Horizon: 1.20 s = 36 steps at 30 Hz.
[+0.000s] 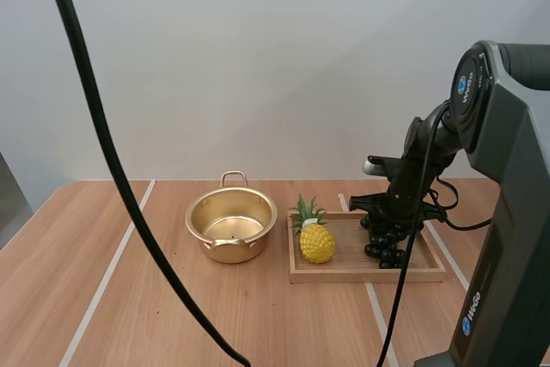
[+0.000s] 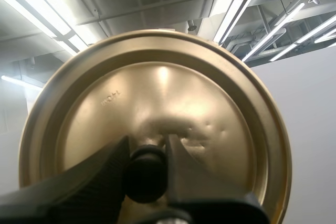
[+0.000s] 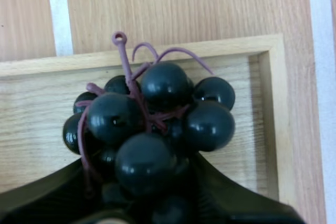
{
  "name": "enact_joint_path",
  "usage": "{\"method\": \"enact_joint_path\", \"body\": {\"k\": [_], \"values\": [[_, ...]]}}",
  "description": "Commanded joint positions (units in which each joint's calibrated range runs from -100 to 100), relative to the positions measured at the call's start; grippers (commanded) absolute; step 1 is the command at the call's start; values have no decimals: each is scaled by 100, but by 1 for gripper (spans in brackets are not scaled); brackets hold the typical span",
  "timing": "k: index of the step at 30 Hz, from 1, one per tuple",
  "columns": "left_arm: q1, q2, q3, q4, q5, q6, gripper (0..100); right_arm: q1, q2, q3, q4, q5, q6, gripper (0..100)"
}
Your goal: Open the pot, put the grape inside, and close it
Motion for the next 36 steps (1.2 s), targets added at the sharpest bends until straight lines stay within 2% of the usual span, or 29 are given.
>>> {"method": "enact_joint_path", "body": {"k": [1,7,14,19,22,29,36], "values": [[-12,13,-33,13,-66,-31,0,-16,-266,-14,26,66,-23,0],[-12,13,-33,13,-66,-31,0,-16,-1190,-14,137,122,-42,0],[-12,-13,-33,13,-228,-31,0,-8,-2772,-14,192,-47,-193,0],[-12,-55,-33,13,-566,-31,0,-8,-3710,-30,980,-298,-1158,0],[-12,-55,-33,13,-715,-31,0,45,-4013,-258,1505,96,-1656,0],[-12,-55,-33,13,-714,-13,0,396,-4140,-1110,2167,611,-2079,0],[-12,-55,-33,13,-714,-13,0,1053,-4085,-1692,2521,626,-2253,0]]}}
